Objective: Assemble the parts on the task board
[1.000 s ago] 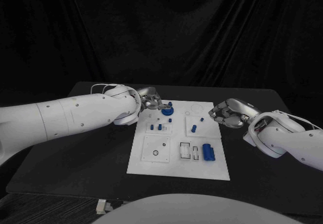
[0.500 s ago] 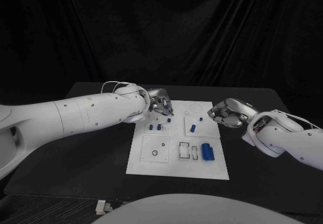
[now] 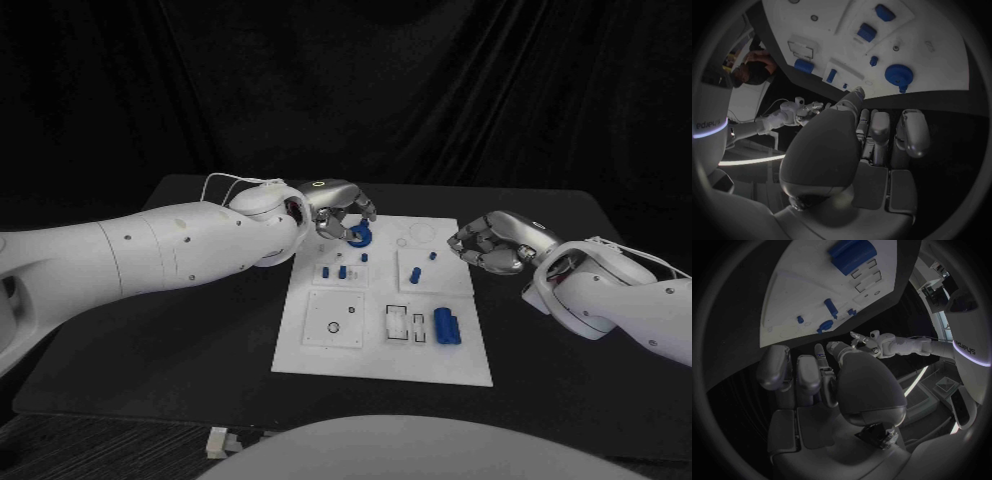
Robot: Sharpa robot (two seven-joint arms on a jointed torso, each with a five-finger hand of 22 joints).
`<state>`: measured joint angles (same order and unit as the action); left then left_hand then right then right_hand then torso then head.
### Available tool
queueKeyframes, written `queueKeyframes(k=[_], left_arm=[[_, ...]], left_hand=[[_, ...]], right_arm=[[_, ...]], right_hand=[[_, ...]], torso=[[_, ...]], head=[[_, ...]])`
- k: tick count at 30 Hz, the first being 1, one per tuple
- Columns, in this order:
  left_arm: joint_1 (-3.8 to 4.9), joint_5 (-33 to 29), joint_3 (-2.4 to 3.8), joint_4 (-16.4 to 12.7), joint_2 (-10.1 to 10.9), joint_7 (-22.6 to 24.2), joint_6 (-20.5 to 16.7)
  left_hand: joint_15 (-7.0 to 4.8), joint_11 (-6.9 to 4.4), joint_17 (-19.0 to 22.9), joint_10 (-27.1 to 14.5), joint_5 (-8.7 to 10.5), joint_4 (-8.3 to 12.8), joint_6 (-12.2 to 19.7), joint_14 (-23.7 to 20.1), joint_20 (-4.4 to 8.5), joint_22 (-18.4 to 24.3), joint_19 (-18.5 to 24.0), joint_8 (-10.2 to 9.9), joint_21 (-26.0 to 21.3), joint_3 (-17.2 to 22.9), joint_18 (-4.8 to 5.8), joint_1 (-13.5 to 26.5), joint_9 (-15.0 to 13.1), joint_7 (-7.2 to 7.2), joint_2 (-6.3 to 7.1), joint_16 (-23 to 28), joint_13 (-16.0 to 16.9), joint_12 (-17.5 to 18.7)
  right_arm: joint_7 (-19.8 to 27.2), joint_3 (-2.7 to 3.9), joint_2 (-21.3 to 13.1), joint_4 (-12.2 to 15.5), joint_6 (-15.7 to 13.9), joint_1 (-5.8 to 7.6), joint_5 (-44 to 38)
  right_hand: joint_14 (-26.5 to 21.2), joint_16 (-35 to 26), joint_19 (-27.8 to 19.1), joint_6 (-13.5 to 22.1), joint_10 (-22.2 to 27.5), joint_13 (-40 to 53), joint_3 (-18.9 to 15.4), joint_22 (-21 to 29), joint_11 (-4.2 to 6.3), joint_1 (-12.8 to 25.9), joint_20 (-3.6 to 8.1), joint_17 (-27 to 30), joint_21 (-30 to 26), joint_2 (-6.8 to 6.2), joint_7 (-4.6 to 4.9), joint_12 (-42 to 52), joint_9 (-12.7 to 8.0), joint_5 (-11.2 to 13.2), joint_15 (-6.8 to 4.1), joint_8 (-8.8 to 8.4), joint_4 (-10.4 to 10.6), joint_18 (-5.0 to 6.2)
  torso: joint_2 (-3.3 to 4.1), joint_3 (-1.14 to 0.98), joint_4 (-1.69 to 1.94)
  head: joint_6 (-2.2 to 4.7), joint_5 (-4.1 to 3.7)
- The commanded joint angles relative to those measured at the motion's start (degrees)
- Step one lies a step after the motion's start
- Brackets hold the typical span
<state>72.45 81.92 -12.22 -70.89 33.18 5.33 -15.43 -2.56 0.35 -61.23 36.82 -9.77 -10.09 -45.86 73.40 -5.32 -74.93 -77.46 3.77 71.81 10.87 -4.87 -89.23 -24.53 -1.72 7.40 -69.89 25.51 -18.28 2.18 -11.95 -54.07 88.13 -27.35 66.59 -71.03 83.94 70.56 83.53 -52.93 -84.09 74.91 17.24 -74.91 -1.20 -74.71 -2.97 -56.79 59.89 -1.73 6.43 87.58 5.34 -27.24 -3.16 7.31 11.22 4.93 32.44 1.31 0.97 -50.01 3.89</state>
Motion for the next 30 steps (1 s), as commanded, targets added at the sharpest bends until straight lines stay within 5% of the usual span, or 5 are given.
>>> queueKeyframes(k=[1,6,13,28,30], left_arm=[[-0.5,12.79,0.03,1.2,-0.99,4.67,-1.1],[-1.64,15.76,0.04,4.04,-2.79,4.77,1.14],[-2.66,16.89,0.04,7.1,-4.87,4.67,2.99],[-3.83,17.16,0.05,10.86,-7.73,4.73,1.66],[-4.04,17.17,0.05,11.22,-7.97,4.74,1.64]], left_hand=[[-0.64,-1.12,1.91,0.03,1.02,0.0,-1.3,0.33,0.2,-9.11,-0.82,-0.04,0.09,0.87,0.52,0.47,2.82,0.65,0.94,0.69,-3.82,1.35],[-0.61,-0.93,3.59,-0.08,4.1,-1.18,-2.38,0.24,0.3,-9.15,-1.14,0.02,-0.32,0.59,0.53,1.91,5.42,0.26,1.78,1.09,-7.33,2.03],[-0.45,-0.5,4.61,0.66,6.4,-3.13,-4.3,0.24,0.35,-9.17,-1.31,0.51,-0.73,0.03,0.51,2.62,6.9,-0.28,2.33,1.08,-9.69,2.02],[-0.27,-0.44,4.97,5.39,4.05,-1.97,-7.1,0.16,0.34,-9.18,-1.29,0.76,-1.46,1.09,0.46,1.23,8.85,-0.14,0.8,0.03,-11.42,-0.37],[-0.29,-0.48,5.06,6.38,2.27,-1.17,-6.88,0.05,0.35,-9.19,-1.29,0.5,-1.53,1.6,0.45,0.8,9.33,0.04,0.55,-0.19,-11.4,-0.98]], right_arm=[[0.17,0.03,0.08,-0.01,-0.79,-0.09,-0.09],[0.17,0.03,0.08,0.01,-0.75,-0.09,-0.09],[0.15,0.03,0.02,0.01,-0.69,-0.09,-0.09],[0.23,0.03,0.3,-0.22,-0.25,-0.1,-0.08],[0.23,0.03,0.29,-0.23,-0.23,-0.1,-0.08]], right_hand=[[1.0,-0.15,0.09,-0.31,-3.57,10.19,-0.15,-7.43,-0.25,-0.24,-0.13,-0.09,-0.08,-0.22,0.24,-0.14,-0.09,0.11,0.24,-0.15,-0.26,0.61],[1.0,-0.15,0.09,-0.31,-3.57,10.19,-0.15,-7.43,-0.25,-0.24,-0.13,-0.09,-0.08,-0.22,0.24,-0.14,-0.09,0.11,0.24,-0.15,-0.26,0.61],[1.01,-0.14,0.08,-0.37,-3.52,10.1,-0.18,-7.41,-0.24,-0.22,-0.13,-0.09,-0.19,-0.27,0.21,-0.19,-0.08,0.13,0.24,-0.12,-0.27,0.63],[0.99,-0.23,0.06,-0.38,-3.33,9.7,-0.18,-7.39,-0.23,-0.21,-0.12,0.07,-0.27,-0.3,0.2,-0.4,-0.08,0.12,0.23,-0.12,-0.28,0.64],[0.99,-0.23,0.06,-0.38,-3.33,9.7,-0.18,-7.39,-0.23,-0.21,-0.12,0.07,-0.27,-0.3,0.2,-0.4,-0.08,0.12,0.23,-0.12,-0.28,0.64]], torso=[[-0.09,0.01,0.1],[-0.07,0.02,0.22],[0.01,0.04,0.06],[-0.01,-0.01,0.08],[-0.06,-0.02,0.07]], head=[[0.01,-0.04],[0.01,-0.59],[0.01,-0.4],[0.01,-0.43],[0.01,-0.39]])
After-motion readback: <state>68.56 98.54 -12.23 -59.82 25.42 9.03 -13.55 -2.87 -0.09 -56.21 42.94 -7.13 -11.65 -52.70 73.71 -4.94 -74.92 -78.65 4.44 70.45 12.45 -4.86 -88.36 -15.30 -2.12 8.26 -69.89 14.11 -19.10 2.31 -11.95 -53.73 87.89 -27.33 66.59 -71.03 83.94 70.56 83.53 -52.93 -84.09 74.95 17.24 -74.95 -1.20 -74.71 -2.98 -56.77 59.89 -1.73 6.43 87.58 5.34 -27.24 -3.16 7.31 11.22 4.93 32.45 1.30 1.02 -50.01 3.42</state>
